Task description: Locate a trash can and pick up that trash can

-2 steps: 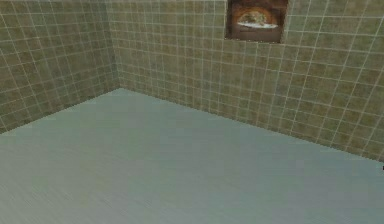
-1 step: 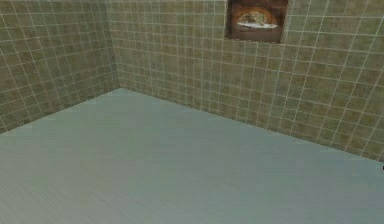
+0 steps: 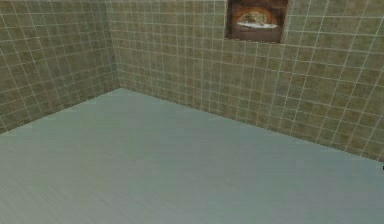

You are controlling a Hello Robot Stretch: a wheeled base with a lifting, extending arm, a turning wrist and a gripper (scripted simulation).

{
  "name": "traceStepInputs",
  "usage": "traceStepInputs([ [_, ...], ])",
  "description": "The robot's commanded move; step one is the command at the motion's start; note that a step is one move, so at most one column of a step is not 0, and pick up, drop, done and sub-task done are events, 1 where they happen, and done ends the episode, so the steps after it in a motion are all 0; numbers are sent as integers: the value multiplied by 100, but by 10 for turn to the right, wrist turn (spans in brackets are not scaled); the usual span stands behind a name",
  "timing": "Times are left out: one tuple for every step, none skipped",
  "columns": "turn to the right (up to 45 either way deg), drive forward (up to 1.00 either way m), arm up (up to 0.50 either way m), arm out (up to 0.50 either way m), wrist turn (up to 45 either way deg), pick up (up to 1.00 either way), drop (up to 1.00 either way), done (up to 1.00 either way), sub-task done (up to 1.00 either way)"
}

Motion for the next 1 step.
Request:
traceStepInputs([
  [0,0,0,0,0,100,0,0,0],
])
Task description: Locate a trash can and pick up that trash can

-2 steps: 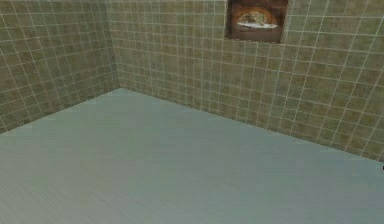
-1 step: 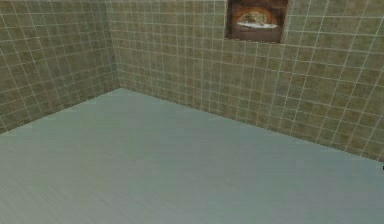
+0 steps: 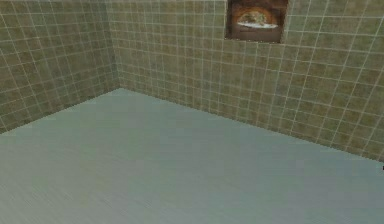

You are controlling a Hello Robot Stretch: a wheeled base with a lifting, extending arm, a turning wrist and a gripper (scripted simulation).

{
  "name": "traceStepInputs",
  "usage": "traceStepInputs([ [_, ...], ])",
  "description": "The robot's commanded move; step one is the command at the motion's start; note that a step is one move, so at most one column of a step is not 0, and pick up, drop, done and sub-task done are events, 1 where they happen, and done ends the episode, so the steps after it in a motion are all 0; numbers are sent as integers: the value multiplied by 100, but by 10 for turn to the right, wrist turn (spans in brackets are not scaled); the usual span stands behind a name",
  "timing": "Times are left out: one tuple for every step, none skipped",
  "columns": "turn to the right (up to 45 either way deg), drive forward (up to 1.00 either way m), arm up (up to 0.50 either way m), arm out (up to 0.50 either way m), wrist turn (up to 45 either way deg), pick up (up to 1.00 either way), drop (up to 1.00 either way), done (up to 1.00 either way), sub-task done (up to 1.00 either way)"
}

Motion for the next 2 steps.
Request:
traceStepInputs([
  [0,0,10,0,0,0,0,0,0],
  [0,0,0,0,0,0,0,100,0],
])
